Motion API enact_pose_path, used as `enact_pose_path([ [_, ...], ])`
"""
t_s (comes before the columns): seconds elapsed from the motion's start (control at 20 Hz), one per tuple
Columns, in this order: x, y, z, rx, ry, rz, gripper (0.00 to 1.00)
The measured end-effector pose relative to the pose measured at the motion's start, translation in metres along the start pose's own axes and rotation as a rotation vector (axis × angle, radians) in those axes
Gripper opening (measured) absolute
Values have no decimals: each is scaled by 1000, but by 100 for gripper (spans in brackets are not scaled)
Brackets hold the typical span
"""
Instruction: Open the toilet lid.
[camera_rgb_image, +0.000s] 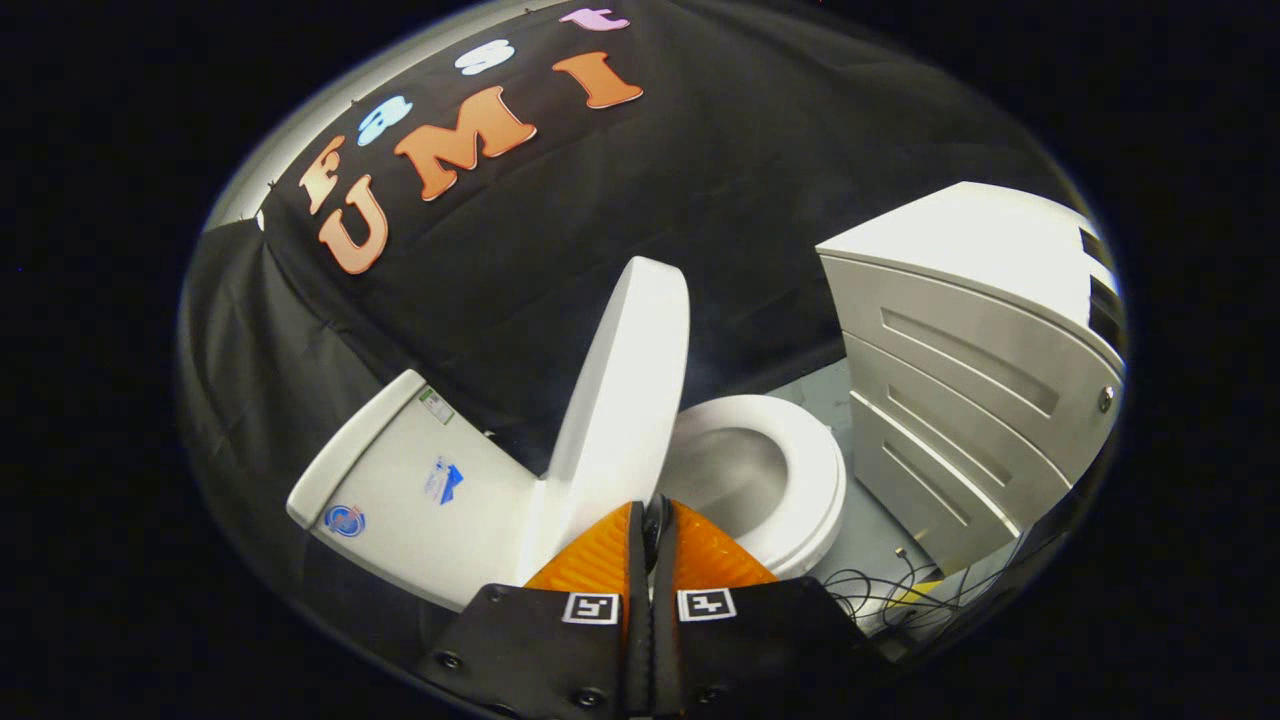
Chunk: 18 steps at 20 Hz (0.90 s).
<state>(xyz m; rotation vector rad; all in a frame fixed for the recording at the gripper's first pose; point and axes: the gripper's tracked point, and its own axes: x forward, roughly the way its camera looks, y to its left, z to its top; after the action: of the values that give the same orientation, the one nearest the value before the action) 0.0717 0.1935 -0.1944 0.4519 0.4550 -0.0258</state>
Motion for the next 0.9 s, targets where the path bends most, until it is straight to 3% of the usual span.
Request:
enact_pose_path([
  [0.5,-4,29,7,-81,-63,11,8],
  [0.9,12,-34,-16,-152,32,-46,8],
])
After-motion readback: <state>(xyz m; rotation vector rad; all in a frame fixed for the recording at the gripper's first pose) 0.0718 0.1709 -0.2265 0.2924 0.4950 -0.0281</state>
